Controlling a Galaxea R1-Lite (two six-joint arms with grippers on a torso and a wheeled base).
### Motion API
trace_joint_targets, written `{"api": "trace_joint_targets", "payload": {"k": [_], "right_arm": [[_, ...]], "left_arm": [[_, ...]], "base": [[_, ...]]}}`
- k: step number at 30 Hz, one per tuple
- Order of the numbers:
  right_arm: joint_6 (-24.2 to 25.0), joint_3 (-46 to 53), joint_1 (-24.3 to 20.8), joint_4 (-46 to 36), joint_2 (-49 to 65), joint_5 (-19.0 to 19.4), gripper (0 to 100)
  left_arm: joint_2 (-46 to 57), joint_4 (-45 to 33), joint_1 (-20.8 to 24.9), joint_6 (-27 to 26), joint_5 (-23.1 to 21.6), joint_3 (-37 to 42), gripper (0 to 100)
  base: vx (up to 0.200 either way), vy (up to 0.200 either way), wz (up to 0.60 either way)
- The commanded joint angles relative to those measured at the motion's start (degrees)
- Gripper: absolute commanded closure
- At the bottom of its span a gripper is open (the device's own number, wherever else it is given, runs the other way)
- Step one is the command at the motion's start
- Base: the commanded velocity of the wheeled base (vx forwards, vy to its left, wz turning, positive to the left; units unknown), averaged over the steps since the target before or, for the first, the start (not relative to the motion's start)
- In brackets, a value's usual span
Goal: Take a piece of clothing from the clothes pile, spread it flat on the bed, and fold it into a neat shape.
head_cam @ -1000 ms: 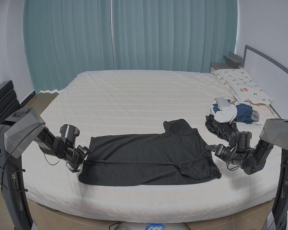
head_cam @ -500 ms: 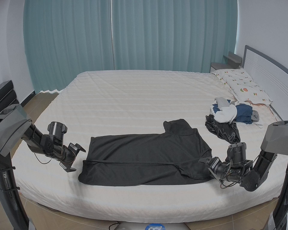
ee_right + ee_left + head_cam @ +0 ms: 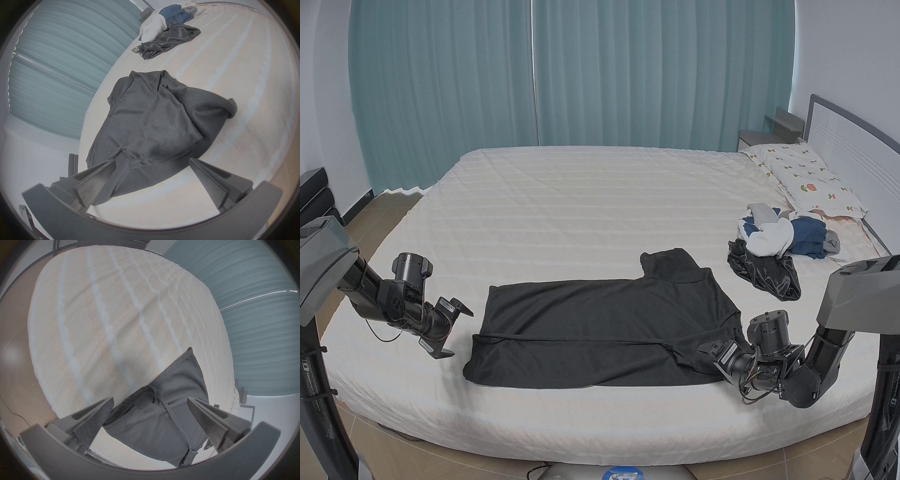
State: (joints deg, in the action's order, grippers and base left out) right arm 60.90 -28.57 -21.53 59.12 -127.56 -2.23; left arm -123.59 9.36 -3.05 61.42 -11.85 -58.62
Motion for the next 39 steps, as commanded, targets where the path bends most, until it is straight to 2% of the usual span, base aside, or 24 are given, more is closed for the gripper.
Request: {"api": "trace_joint_targets", "payload": {"k": [1, 18, 20, 21, 24, 39], "right_arm": [[0.0, -1.4, -0.18, 0.03, -2.43, -0.14, 0], [2.38, -3.86, -0.09, -0.06, -4.45, -0.85, 0], [2.38, -3.86, -0.18, -0.15, -4.8, -2.43, 0], [2.29, -3.86, -0.27, -0.15, -5.06, -3.31, 100], [2.29, -3.51, -0.44, -0.15, -4.98, -4.27, 100], [1.94, 0.36, -1.24, -2.08, 1.79, -4.36, 100]], "left_arm": [[-0.07, 0.04, -0.03, 0.02, -0.02, 0.0, 0], [-0.16, 0.04, -0.03, -0.07, 0.07, 0.0, 0], [-0.16, 0.04, -0.12, -0.07, 0.07, 0.0, 0], [-0.16, 0.04, -0.12, -0.07, 0.07, 0.0, 0], [-0.16, 0.04, -0.12, -0.07, 0.07, 0.0, 0], [-0.16, 0.04, -0.12, -0.07, 0.16, 0.0, 0]], "base": [[0.0, 0.0, 0.0], [0.0, 0.0, 0.0], [0.0, 0.0, 0.0], [0.0, 0.0, 0.0], [0.0, 0.0, 0.0], [0.0, 0.0, 0.0]]}}
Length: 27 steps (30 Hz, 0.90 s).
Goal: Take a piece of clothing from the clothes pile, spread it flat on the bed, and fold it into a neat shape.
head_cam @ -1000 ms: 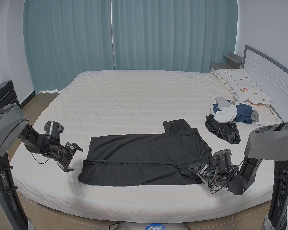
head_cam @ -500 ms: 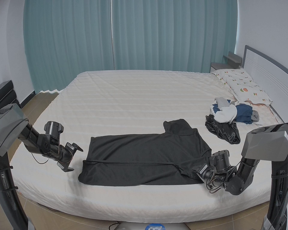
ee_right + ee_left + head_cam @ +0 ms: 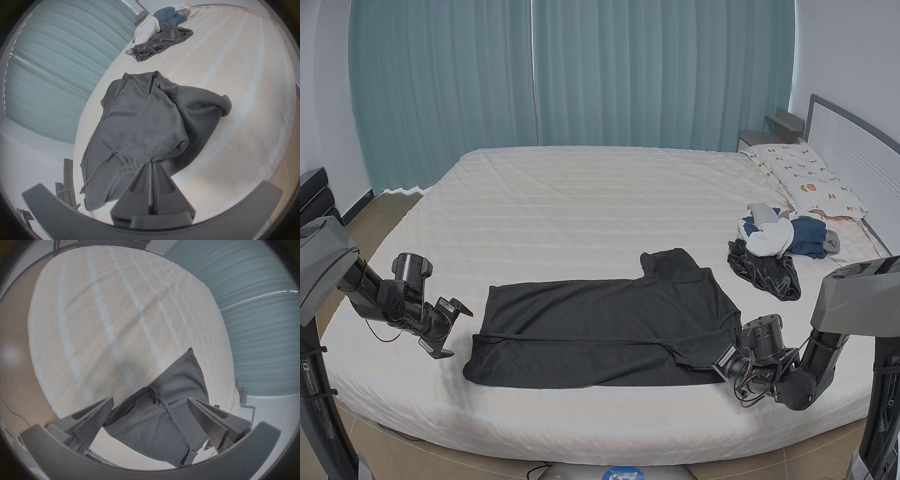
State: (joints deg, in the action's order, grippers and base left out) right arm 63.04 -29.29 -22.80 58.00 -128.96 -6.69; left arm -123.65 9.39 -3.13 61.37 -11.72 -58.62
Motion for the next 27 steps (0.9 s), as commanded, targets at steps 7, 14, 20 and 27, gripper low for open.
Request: {"api": "trace_joint_targets", "payload": {"k": [7, 14, 20, 27], "right_arm": [[-1.95, 2.93, 0.12, -4.39, 4.51, 0.54, 100], [-4.06, 4.25, 0.03, -4.3, 3.81, 0.8, 100], [-6.08, 3.54, -0.06, -4.21, 2.05, 0.8, 100], [-8.11, 3.37, 1.35, -4.21, 6.71, 0.45, 0]], "left_arm": [[-0.1, -0.07, -0.03, -0.02, 0.03, 0.09, 0], [-0.1, 0.02, -0.03, -0.02, 0.11, 0.44, 0], [-0.1, 0.02, 0.06, -0.02, 0.11, 0.44, 0], [-0.19, 0.02, 0.06, -0.11, 0.03, 0.44, 0]], "base": [[0.0, 0.0, 0.0], [0.0, 0.0, 0.0], [0.0, 0.0, 0.0], [0.0, 0.0, 0.0]]}}
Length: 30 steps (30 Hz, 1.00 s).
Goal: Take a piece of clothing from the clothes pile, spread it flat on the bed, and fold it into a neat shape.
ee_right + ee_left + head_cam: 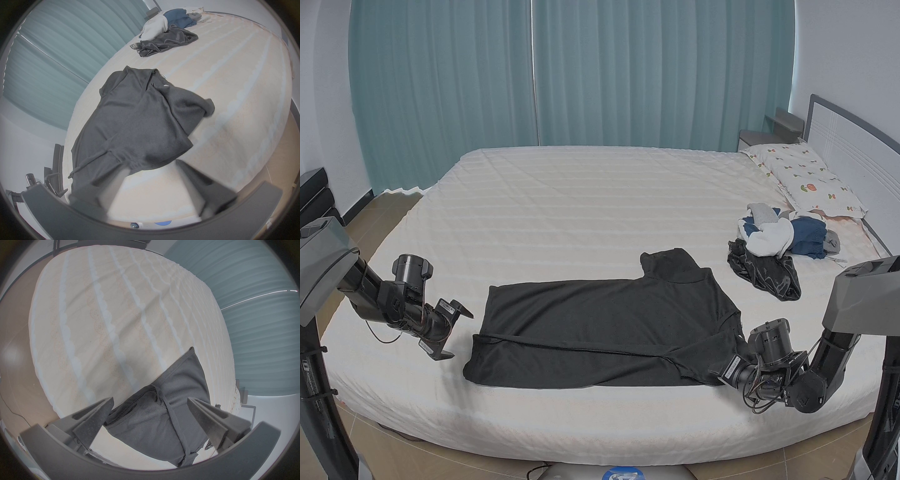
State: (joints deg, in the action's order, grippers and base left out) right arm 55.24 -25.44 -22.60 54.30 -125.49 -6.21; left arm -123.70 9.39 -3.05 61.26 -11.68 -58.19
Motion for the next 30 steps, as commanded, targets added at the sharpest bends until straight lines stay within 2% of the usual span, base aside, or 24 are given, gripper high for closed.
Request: {"api": "trace_joint_targets", "payload": {"k": [1, 6, 12, 17, 24, 30], "right_arm": [[-0.83, -0.93, 2.03, -0.6, 4.46, 0.32, 0], [-3.29, -4.62, 4.5, -2.0, 5.43, 0.67, 0], [-5.67, -10.94, 7.22, -4.64, 1.56, 2.78, 0], [-10.32, -15.95, 9.95, -5.34, -4.06, 4.97, 0], [-13.22, -19.91, 10.82, -4.99, -8.19, 7.26, 0], [-13.93, -23.25, 10.82, -5.34, -10.83, 7.35, 0]], "left_arm": [[-0.14, 0.02, -0.03, 0.0, -0.01, 0.09, 0], [-0.05, 0.02, -0.03, 0.0, 0.08, 0.09, 0], [0.04, 0.02, 0.06, 0.0, -0.01, 0.44, 0], [-0.05, 0.02, 0.06, -0.09, -0.01, 0.44, 0], [-0.05, 0.02, 0.06, -0.09, -0.01, 0.44, 0], [-0.05, 0.02, 0.06, -0.09, -0.01, 0.44, 0]], "base": [[0.0, 0.0, 0.0], [0.0, 0.0, 0.0], [0.0, 0.0, 0.0], [0.0, 0.0, 0.0], [0.0, 0.0, 0.0], [0.0, 0.0, 0.0]]}}
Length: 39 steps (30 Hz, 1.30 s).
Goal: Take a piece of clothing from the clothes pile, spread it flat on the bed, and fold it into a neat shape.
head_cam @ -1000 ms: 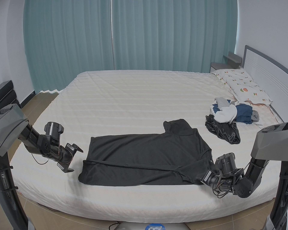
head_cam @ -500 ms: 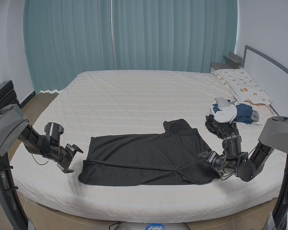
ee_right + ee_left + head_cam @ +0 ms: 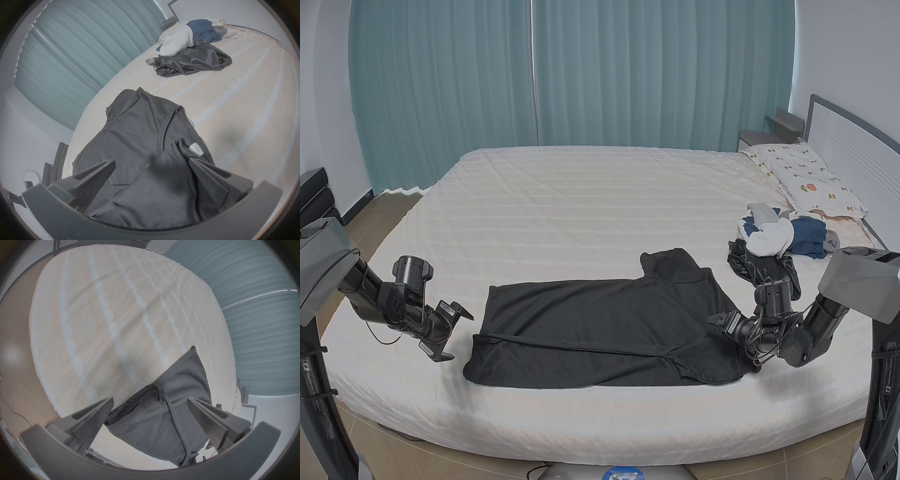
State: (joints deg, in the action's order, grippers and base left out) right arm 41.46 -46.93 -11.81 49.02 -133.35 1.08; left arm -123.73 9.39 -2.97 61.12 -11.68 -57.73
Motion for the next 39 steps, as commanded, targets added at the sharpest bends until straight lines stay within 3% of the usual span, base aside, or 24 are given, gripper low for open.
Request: {"api": "trace_joint_targets", "payload": {"k": [1, 2, 3, 11, 23, 39], "right_arm": [[-0.5, -2.37, 0.12, -0.06, -3.49, 0.06, 0], [-0.59, -2.55, 0.12, -0.06, -3.58, 0.06, 0], [-1.12, -2.81, 0.47, -0.06, -4.02, 0.06, 100], [-2.61, -3.6, 1.35, 0.46, -5.25, -0.21, 100], [-1.21, -3.95, 3.99, 1.08, -2.7, 0.06, 100], [0.99, -5.54, 4.08, 1.43, -3.05, 0.06, 100]], "left_arm": [[-0.02, 0.02, -0.01, 0.05, -0.01, -0.01, 0], [-0.02, 0.02, -0.01, 0.05, -0.01, -0.01, 0], [-0.02, 0.02, -0.01, 0.05, -0.01, -0.01, 0], [-0.02, 0.02, -0.01, 0.05, 0.08, -0.01, 0], [-0.1, 0.02, 0.07, 0.05, 0.43, -0.01, 0], [0.16, 0.11, 1.74, 0.05, -0.1, -0.89, 0]], "base": [[0.0, 0.0, 0.0], [0.0, 0.0, 0.0], [0.0, 0.0, 0.0], [0.0, 0.0, 0.0], [0.0, 0.0, 0.0], [0.0, 0.0, 0.0]]}}
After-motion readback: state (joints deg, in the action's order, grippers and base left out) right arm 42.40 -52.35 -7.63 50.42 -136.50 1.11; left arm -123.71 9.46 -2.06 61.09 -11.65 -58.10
